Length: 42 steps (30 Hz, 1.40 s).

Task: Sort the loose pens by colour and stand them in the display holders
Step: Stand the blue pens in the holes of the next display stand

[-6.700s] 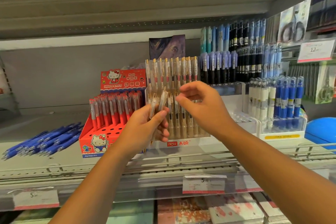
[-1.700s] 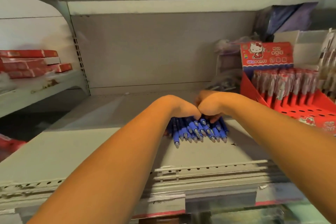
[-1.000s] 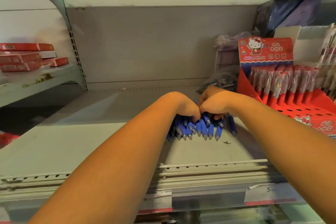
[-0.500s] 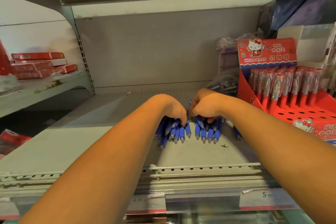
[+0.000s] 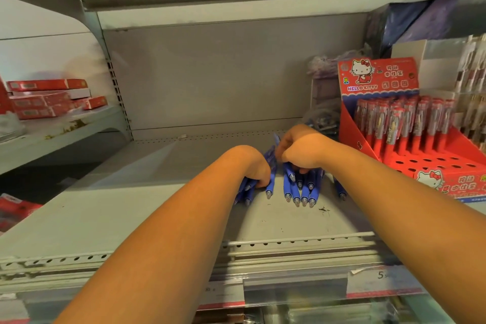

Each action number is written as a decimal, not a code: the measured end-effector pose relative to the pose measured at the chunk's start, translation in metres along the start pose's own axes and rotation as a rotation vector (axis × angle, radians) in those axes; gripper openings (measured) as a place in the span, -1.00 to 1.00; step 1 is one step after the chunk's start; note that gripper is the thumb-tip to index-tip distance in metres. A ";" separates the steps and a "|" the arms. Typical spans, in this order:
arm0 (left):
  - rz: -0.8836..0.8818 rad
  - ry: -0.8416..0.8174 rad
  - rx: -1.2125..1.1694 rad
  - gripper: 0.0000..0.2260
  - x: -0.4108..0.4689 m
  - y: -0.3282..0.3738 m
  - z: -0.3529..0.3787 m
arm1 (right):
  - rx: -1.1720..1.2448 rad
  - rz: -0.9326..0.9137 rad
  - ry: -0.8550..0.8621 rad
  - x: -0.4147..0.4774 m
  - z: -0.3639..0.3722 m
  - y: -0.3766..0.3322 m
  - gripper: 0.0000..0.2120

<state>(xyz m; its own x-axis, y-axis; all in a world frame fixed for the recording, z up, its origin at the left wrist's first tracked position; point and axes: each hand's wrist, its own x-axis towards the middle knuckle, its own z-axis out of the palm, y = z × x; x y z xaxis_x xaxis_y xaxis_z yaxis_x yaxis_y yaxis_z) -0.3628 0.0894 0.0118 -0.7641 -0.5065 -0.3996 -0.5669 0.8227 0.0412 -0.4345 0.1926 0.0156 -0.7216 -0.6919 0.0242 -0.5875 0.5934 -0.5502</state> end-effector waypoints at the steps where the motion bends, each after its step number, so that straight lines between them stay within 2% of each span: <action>1: 0.004 0.044 -0.005 -0.63 -0.001 -0.002 0.000 | 0.013 -0.002 0.016 -0.001 0.000 0.000 -0.83; 6: 0.018 0.086 -0.135 -0.76 -0.003 -0.015 0.001 | 0.082 -0.008 0.110 -0.004 0.000 0.000 -0.83; 10: 0.009 0.188 -0.447 -0.83 -0.006 -0.039 -0.002 | 0.296 -0.045 0.223 -0.010 -0.002 0.007 -0.88; 12: 0.057 0.234 -0.624 -0.82 -0.010 -0.047 -0.004 | 0.452 -0.087 0.302 -0.016 -0.004 0.010 -0.83; 17: 0.354 0.278 -0.991 -0.76 -0.030 -0.045 -0.013 | 0.751 -0.204 0.408 -0.047 -0.017 0.012 -0.60; 19: 0.478 0.352 -1.044 -0.88 -0.041 -0.034 -0.016 | 0.885 -0.254 0.431 -0.065 -0.022 0.015 -0.60; 21: 0.612 0.387 -1.102 -0.91 -0.052 -0.019 -0.017 | 0.998 -0.302 0.451 -0.085 -0.030 0.020 -0.67; 25: 0.919 0.380 -1.210 -0.92 -0.073 0.029 -0.012 | 1.159 -0.349 0.505 -0.127 -0.053 0.039 -0.73; 28: 1.039 0.411 -1.273 -0.94 -0.088 0.079 -0.006 | 1.168 -0.363 0.539 -0.161 -0.072 0.063 -0.67; 33: 1.122 0.422 -1.364 -0.90 -0.111 0.175 0.010 | 1.117 -0.344 0.633 -0.218 -0.114 0.129 -0.68; 35: 1.133 0.375 -1.422 -0.85 -0.120 0.215 0.024 | 1.131 -0.348 0.647 -0.239 -0.131 0.162 -0.59; 37: 1.139 0.356 -1.438 -0.84 -0.126 0.255 0.041 | 1.133 -0.353 0.640 -0.257 -0.148 0.195 -0.50; 42: 1.144 0.398 -1.370 -0.88 -0.133 0.345 0.067 | 1.057 -0.356 0.586 -0.290 -0.184 0.275 -0.43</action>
<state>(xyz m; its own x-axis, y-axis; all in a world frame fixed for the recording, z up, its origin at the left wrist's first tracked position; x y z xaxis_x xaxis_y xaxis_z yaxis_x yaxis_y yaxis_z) -0.4363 0.4581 0.0179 -0.8163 -0.1048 0.5681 0.5588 0.1061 0.8225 -0.4543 0.6316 0.0107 -0.7971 -0.2986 0.5249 -0.3981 -0.3938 -0.8285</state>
